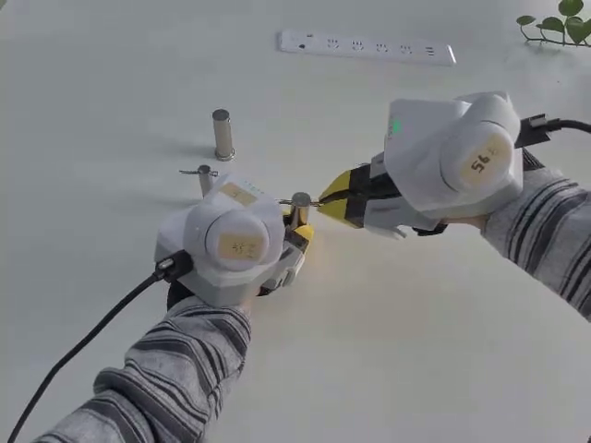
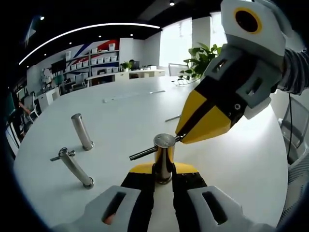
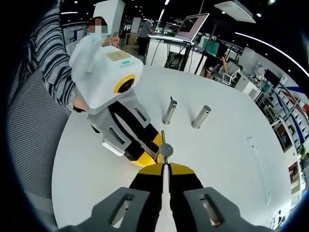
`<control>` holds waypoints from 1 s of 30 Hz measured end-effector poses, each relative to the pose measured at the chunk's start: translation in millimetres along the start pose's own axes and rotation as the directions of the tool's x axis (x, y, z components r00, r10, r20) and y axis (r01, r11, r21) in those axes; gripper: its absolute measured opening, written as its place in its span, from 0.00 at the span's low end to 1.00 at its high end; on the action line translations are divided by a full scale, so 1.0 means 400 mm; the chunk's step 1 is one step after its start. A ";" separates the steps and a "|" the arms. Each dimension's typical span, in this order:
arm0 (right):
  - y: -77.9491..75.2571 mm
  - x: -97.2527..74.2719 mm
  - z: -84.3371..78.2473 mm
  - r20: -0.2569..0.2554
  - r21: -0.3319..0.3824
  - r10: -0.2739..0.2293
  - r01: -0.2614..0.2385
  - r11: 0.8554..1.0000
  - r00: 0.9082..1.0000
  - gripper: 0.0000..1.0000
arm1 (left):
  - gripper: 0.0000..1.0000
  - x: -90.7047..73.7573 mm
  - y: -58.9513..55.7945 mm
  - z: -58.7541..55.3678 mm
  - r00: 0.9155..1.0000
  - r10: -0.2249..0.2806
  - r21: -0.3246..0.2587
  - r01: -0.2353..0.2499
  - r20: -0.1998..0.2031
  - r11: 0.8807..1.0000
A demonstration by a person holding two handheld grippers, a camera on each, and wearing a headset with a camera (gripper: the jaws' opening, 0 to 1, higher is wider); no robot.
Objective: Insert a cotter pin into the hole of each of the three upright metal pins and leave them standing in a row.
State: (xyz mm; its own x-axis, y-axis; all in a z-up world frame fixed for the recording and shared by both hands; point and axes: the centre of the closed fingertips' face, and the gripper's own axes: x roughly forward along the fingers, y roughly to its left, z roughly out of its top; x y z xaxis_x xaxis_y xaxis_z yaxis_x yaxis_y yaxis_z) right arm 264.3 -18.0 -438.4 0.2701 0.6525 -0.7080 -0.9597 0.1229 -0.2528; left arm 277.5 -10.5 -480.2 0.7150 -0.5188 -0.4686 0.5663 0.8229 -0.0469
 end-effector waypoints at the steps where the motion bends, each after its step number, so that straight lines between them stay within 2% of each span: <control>1: 0.000 0.000 0.000 -0.001 -0.001 0.000 0.000 1.000 1.000 0.00 | 0.09 0.000 0.000 0.000 1.000 0.001 0.000 -0.001 0.000 1.000; 14: 0.000 0.005 0.001 0.003 0.010 0.001 -0.001 1.000 1.000 0.00 | 0.10 0.001 -0.001 -0.001 1.000 0.005 -0.001 -0.005 -0.004 1.000; 16: 0.001 0.006 0.000 0.001 0.010 0.004 -0.004 1.000 1.000 0.00 | 0.10 -0.001 -0.001 -0.001 1.000 0.007 -0.022 -0.007 -0.010 1.000; 22: 0.003 0.007 -0.004 -0.002 0.021 0.005 -0.005 1.000 1.000 0.01 | 0.10 -0.002 -0.001 -0.003 1.000 -0.001 -0.031 0.000 -0.021 1.000; 26: 0.004 0.005 -0.002 0.003 0.041 0.006 -0.006 0.999 1.000 0.04 | 0.18 -0.007 0.007 -0.005 1.000 0.008 -0.030 -0.009 -0.026 1.000; 30: -0.003 0.008 0.012 0.036 0.101 0.005 -0.009 0.995 0.999 0.08 | 0.23 -0.018 0.009 -0.007 1.000 0.005 -0.036 -0.006 -0.030 0.999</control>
State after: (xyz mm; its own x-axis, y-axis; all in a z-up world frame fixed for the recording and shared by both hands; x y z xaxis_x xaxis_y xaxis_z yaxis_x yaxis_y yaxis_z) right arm 265.9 -12.7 -437.2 0.2623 0.6795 -0.6852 -0.9649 0.1921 -0.1788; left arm 273.2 -3.3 -479.3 0.7052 -0.5075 -0.4952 0.5469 0.8338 -0.0757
